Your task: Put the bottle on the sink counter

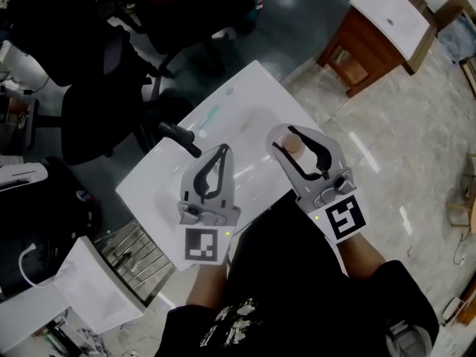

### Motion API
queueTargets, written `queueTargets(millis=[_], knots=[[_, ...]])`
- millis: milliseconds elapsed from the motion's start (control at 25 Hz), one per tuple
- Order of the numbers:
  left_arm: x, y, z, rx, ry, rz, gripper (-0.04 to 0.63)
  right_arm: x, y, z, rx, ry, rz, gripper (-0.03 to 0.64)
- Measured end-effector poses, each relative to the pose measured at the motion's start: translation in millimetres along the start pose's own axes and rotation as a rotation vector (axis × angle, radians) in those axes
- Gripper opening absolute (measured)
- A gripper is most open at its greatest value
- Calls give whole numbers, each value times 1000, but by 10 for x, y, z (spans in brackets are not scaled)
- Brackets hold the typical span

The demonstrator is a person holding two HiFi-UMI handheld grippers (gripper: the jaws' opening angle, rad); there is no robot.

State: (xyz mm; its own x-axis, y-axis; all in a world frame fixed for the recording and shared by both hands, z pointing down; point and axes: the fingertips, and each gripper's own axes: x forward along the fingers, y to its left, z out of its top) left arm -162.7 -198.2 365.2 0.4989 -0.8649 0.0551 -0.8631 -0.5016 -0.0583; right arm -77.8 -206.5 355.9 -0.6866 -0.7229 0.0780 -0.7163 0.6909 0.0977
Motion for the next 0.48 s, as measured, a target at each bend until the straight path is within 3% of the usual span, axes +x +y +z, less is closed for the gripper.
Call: queueTargets(millis=[480], knots=[[894,382,-538,-58,108,54,14,884,-612,-536,-2,82,131,135]])
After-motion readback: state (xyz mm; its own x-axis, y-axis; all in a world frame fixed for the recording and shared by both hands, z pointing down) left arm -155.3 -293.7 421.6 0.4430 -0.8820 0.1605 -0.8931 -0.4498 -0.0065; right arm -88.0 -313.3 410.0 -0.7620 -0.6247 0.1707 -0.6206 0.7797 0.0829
